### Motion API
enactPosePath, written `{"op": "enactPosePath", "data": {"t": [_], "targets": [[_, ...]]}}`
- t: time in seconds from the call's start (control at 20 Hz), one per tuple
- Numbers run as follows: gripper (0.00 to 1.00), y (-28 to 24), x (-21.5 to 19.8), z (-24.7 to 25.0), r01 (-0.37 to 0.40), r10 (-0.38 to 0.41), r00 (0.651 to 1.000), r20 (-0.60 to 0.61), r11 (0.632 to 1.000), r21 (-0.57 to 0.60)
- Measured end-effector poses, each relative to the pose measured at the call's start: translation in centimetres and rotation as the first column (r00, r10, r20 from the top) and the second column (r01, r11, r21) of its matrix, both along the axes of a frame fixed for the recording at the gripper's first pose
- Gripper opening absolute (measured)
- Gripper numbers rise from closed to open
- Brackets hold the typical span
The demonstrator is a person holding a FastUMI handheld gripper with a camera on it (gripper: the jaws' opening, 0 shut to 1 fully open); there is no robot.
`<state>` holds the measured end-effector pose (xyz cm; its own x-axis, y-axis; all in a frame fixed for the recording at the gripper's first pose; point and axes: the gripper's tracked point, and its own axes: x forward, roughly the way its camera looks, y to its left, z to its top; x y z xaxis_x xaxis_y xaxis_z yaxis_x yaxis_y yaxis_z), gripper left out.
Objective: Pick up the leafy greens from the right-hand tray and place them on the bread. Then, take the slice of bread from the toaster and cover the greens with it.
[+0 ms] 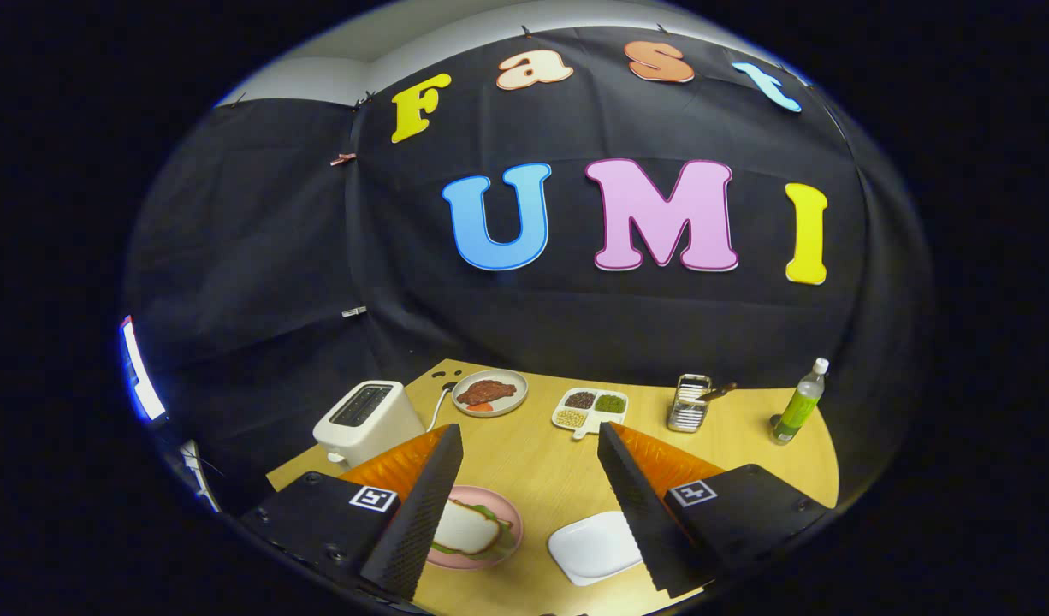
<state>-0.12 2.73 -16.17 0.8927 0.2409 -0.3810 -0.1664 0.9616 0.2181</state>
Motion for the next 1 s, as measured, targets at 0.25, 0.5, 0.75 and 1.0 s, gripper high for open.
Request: {"op": "enactPosePath", "data": {"t": [0.25,0.5,0.75,1.0], "targets": [[0.99,-2.4,-0.6,1.7,-0.012,0.014,0.999,0.046,0.999,-0.043],[0.99,-4.8,-1.6,2.3,-0.002,0.009,0.996,0.084,0.996,-0.086],[0.99,-5.7,-2.0,2.4,0.016,-0.008,0.995,0.095,0.996,-0.085],[0.99,-5.6,-1.6,2.3,0.024,-0.016,0.995,0.094,0.996,-0.084]]}}
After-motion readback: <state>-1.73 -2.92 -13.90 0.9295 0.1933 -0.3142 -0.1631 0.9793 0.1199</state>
